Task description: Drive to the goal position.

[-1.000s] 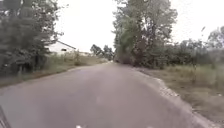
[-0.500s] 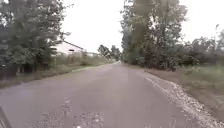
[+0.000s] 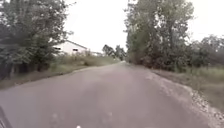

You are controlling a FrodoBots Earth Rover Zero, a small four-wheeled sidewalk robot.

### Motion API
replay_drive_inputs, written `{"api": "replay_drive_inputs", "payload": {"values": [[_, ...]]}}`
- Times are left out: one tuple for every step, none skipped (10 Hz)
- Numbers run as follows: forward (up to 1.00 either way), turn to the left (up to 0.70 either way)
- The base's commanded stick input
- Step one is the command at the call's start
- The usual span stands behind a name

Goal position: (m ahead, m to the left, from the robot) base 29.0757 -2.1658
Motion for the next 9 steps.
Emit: {"api": "replay_drive_inputs", "payload": {"values": [[1.00,-0.09],[1.00,-0.09],[1.00,-0.09],[1.00,-0.09],[1.00,-0.09],[1.00,-0.09],[1.00,-0.09],[1.00,-0.02],[1.00,-0.02]]}}
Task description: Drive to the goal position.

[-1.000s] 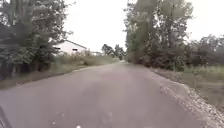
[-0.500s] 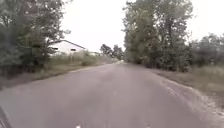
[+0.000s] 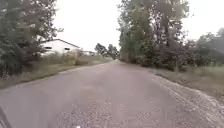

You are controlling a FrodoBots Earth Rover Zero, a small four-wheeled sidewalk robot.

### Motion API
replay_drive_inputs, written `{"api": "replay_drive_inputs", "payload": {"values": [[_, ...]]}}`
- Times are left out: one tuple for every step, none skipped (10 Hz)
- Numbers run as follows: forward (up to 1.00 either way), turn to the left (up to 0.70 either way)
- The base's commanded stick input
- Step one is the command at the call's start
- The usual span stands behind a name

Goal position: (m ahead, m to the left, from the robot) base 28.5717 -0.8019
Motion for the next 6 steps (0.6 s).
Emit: {"api": "replay_drive_inputs", "payload": {"values": [[1.00,-0.02],[1.00,-0.02],[1.00,-0.02],[1.00,-0.02],[1.00,-0.02],[1.00,-0.02]]}}
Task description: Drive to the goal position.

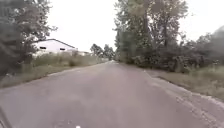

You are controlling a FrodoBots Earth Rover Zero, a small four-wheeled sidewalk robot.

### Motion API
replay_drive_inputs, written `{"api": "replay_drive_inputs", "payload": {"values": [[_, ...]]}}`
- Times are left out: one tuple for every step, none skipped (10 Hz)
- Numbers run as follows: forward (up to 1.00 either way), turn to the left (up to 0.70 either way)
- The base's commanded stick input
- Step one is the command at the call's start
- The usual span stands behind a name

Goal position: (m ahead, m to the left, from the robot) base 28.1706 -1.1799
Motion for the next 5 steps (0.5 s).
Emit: {"api": "replay_drive_inputs", "payload": {"values": [[1.00,-0.02],[1.00,-0.02],[1.00,-0.02],[1.00,-0.02],[1.00,-0.02]]}}
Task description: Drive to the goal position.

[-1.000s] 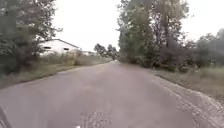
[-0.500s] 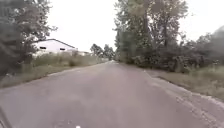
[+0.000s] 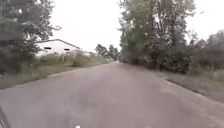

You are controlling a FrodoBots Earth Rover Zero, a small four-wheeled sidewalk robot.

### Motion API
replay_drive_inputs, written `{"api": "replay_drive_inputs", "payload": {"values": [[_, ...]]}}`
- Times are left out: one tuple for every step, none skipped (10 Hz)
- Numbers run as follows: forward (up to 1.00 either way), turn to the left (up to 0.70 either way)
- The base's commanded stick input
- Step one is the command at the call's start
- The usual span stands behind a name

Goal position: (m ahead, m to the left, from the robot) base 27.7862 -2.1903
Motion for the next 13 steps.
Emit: {"api": "replay_drive_inputs", "payload": {"values": [[1.00,-0.06],[1.00,-0.07],[1.00,-0.07],[1.00,-0.07],[1.00,-0.07],[1.00,-0.07],[1.00,-0.07],[1.00,-0.07],[1.00,-0.08],[1.00,-0.08],[1.00,-0.08],[1.00,-0.08],[1.00,-0.08]]}}
